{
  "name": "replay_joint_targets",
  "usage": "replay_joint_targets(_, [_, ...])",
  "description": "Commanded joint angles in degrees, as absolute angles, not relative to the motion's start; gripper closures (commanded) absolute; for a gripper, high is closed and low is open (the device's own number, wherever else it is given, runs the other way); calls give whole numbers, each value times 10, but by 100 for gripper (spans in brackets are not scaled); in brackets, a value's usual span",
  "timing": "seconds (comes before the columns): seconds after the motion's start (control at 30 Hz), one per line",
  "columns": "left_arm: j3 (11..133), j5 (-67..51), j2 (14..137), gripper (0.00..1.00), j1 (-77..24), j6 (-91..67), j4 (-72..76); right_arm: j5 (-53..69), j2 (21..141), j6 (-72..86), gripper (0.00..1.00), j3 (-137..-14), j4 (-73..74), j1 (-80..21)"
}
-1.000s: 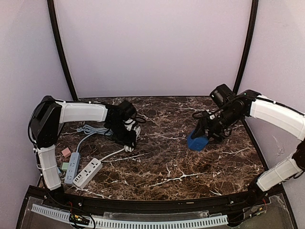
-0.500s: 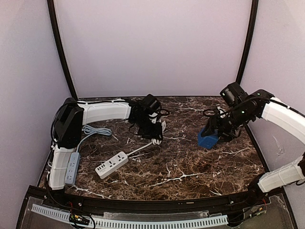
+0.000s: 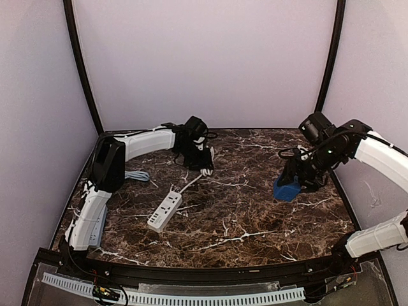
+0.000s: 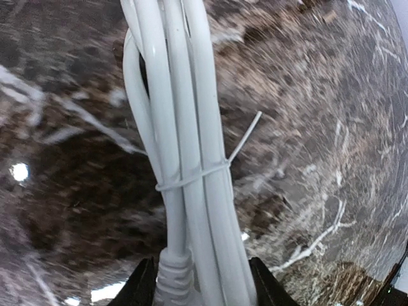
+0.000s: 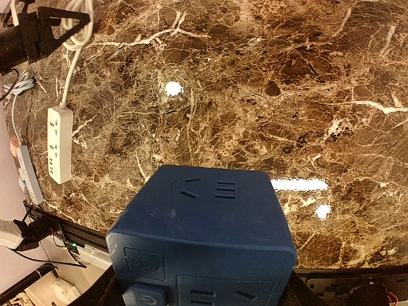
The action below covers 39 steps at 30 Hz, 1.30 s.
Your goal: Insert the plug
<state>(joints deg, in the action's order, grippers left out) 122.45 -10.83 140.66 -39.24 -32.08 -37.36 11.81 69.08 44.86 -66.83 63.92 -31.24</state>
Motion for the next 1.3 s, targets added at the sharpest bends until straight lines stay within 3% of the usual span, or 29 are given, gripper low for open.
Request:
replay_joint_targets(0.0, [1240,-73,1406,58,-332,-336,-368,102,683,443,100,-675,650,-309])
replay_joint_targets(0.17, [1239,-72,1410,53,-279,-338,-364,97,700,434,100,-688,650,-309])
replay_joint_targets(0.6, [1210,-108,1377,21,-255,-298,-384,103,765,403,100,-734,624,-309])
replay_joint_targets(0.63, [1207,-110,1372,8,-255,-296,-385,102,767,402,100,-738,621,-308])
replay_joint_targets(0.7, [1199,-110,1356,2,-255,-290,-388,101,770,401,100,-743,617,-309])
replay_joint_targets(0.97, [1135,-79,1261,1,-263,-260,-422,96,773,404,100,-745,607,-308])
replay_joint_targets(1.27, [905,16,1080,1,-336,-278,-445,73,771,417,100,-764,613,-309])
